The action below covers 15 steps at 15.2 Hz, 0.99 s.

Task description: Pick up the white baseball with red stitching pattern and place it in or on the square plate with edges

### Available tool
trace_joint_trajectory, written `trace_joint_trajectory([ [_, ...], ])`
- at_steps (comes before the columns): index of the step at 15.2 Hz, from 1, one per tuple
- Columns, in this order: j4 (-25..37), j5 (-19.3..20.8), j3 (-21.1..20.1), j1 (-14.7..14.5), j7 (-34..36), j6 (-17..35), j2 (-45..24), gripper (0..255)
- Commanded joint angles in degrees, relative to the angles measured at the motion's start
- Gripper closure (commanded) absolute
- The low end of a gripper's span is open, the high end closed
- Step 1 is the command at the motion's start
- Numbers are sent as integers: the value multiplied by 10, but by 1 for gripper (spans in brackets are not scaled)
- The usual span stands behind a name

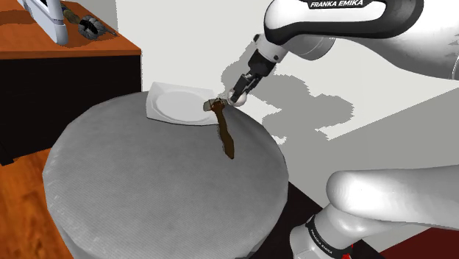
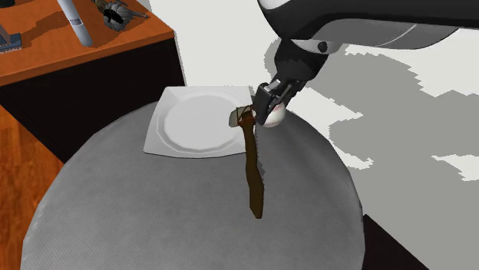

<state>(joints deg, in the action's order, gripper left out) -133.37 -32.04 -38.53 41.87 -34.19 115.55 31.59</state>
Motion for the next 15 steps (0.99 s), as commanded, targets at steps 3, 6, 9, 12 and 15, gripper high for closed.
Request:
trace_joint_trajectory([
  [3,73,34,-64,31,56,25,-80,255],
  [6,135,85,-125,62,113,46,-156,255],
  [9,202,175,-197,93,192,62,-252,255],
  [12,279,323,-245,81,303,62,-384,255],
  [15,325,397,-220,24,355,55,-453,255],
])
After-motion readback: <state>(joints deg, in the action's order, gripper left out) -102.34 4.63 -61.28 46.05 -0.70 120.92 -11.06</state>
